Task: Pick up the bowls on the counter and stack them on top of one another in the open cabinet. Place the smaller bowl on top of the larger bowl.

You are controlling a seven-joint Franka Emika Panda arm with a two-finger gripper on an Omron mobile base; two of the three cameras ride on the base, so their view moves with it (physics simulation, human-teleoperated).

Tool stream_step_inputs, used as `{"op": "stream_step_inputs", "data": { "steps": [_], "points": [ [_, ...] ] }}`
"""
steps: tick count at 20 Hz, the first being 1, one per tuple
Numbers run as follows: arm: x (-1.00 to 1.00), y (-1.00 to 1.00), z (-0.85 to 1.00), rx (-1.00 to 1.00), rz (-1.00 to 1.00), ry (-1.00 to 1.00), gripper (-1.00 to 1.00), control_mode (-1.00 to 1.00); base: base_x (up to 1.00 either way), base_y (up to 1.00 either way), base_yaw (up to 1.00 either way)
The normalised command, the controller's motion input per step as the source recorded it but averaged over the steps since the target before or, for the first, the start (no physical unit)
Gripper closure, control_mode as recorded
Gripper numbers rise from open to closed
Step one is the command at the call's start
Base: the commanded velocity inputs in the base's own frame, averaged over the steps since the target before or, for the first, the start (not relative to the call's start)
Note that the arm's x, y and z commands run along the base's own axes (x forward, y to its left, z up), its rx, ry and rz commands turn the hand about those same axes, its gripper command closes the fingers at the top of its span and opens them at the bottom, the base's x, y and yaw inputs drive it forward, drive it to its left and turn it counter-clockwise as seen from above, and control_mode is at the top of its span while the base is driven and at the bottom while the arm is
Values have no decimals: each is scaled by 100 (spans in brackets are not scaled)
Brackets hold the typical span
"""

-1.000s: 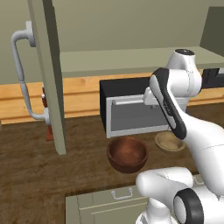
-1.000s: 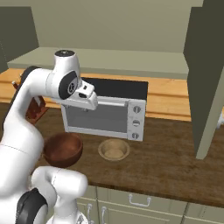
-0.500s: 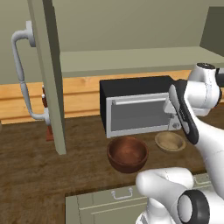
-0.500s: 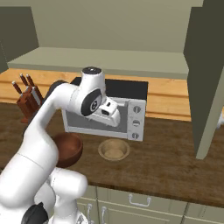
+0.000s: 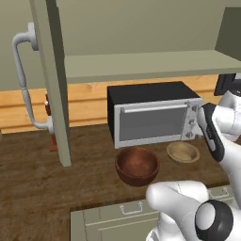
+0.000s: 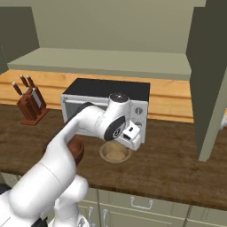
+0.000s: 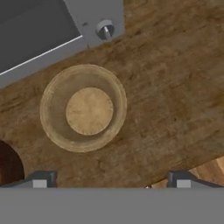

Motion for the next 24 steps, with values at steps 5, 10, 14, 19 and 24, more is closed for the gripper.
{"op": "stream_step_inputs", "data": {
  "steps": [5,10,14,19,24],
  "points": [
    [26,-33,-51,15,-3,6,-100,-100,0,0,0],
    [52,-4,-50,14,0,8,-100,-100,0,0,0],
    [61,-13,-35,2,0,11,-100,-100,0,0,0],
    [30,-39,-27,4,0,7,-100,-100,0,0,0],
    [14,-26,-27,6,0,1,-100,-100,0,0,0]
  ]
}}
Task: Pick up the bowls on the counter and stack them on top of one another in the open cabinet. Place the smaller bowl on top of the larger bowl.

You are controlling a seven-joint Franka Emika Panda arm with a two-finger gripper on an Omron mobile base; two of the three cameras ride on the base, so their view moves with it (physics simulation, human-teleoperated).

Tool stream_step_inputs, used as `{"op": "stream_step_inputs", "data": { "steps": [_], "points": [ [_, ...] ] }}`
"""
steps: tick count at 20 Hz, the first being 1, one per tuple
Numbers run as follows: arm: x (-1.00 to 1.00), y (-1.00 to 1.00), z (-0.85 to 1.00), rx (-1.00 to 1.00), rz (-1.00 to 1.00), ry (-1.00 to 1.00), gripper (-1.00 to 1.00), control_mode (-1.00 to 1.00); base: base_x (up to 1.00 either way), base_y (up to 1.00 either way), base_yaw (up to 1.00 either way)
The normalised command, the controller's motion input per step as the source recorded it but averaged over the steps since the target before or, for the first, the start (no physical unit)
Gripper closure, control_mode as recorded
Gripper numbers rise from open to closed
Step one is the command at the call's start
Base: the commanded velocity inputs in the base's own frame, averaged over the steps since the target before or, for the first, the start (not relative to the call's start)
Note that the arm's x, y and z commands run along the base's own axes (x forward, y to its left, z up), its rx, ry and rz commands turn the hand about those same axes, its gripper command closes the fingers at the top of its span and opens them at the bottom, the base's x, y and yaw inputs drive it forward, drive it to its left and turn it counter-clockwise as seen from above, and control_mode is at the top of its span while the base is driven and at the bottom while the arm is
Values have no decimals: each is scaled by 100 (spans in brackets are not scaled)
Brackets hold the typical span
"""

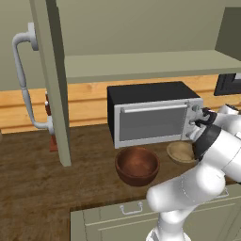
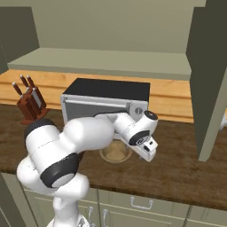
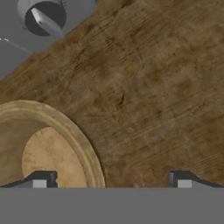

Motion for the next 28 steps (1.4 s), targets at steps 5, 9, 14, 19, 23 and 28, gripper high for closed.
{"op": "stream_step_inputs", "data": {
  "steps": [5,9,14,19,23,28],
  "points": [
    [4,2,-36,2,0,2,-100,-100,0,0,0],
    [0,14,-25,0,0,0,-100,-100,0,0,0],
    [5,18,-6,0,0,0,-100,-100,0,0,0],
    [3,21,-3,0,1,0,-100,-100,0,0,0],
    [0,28,-1,0,4,0,-100,-100,0,0,0],
    [-3,25,-2,0,4,0,-100,-100,0,0,0]
  ]
}}
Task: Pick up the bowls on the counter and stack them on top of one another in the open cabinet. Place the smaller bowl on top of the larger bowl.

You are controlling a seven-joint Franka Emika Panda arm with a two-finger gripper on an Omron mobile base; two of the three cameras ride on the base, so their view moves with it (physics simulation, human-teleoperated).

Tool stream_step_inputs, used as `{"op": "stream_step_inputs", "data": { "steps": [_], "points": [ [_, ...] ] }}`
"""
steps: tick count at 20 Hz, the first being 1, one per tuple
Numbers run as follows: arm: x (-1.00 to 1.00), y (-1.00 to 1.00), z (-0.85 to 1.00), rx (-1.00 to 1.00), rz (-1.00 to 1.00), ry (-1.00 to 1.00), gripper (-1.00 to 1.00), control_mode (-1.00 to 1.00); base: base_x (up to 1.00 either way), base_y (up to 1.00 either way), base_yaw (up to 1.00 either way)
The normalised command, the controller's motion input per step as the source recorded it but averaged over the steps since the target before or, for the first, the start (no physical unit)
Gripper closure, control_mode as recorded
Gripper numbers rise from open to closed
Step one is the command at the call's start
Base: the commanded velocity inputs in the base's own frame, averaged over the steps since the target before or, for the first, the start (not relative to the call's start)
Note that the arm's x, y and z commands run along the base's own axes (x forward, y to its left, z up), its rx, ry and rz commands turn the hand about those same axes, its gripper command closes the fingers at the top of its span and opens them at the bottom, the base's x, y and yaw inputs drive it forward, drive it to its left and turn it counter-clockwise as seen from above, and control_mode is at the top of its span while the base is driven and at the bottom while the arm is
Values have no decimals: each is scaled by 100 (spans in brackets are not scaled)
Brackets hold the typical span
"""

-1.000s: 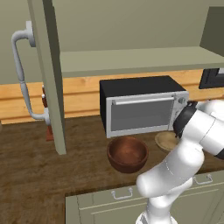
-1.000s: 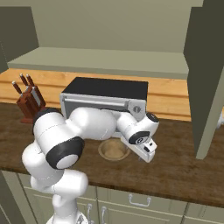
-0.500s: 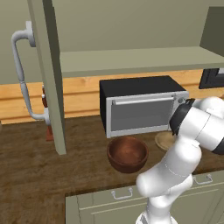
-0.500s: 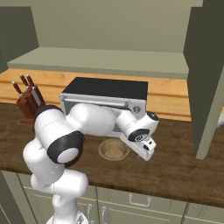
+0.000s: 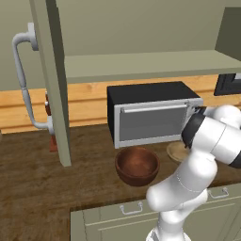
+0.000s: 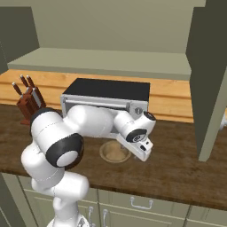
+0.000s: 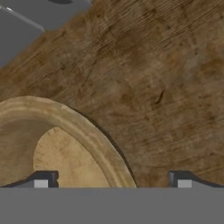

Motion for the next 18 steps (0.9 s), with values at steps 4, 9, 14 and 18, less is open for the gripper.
{"op": "stream_step_inputs", "data": {
  "steps": [4,9,14,18],
  "points": [
    [-17,22,-8,0,3,0,-100,-100,0,0,0],
    [-12,31,-15,0,3,0,100,-100,0,0,0],
    [0,7,-29,5,5,0,100,-100,0,0,0],
    [-19,0,7,0,1,-2,100,-100,0,0,0]
  ]
}}
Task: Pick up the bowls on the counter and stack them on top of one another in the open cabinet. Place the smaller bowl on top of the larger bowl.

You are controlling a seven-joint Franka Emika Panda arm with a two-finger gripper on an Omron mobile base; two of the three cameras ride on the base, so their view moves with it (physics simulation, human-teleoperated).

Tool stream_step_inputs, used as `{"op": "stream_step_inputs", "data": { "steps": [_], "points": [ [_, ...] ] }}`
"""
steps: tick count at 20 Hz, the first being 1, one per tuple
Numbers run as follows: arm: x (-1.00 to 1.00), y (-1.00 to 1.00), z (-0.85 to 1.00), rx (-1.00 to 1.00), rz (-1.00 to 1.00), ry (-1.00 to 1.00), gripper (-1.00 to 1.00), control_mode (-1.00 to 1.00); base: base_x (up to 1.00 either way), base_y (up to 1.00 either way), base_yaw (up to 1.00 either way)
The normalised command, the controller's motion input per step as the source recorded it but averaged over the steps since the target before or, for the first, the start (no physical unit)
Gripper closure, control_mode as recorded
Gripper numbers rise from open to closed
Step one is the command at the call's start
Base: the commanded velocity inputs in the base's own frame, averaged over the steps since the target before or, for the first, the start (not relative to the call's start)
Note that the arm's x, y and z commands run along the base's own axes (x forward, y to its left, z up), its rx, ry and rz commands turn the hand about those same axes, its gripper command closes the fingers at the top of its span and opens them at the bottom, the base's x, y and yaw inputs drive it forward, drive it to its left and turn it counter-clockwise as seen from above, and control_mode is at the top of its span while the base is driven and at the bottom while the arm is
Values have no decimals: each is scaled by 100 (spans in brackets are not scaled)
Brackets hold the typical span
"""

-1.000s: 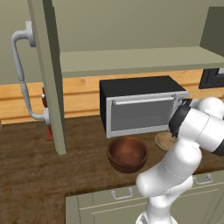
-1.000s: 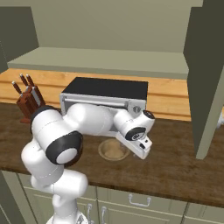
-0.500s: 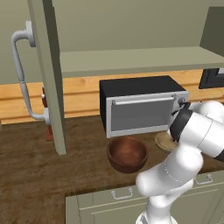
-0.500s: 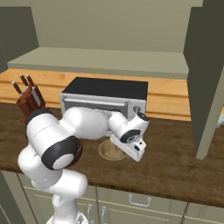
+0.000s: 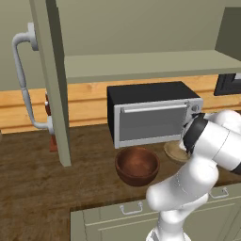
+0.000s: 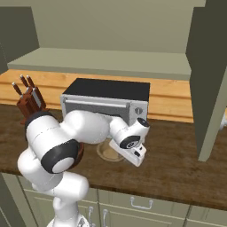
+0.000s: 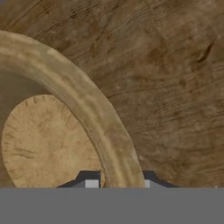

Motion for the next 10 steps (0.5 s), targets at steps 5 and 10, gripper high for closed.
{"op": "stream_step_inputs", "data": {
  "steps": [5,10],
  "points": [
    [-51,-1,44,0,0,-15,100,-100,0,0,0],
    [-57,11,74,4,0,-25,100,-100,0,0,0]
  ]
}}
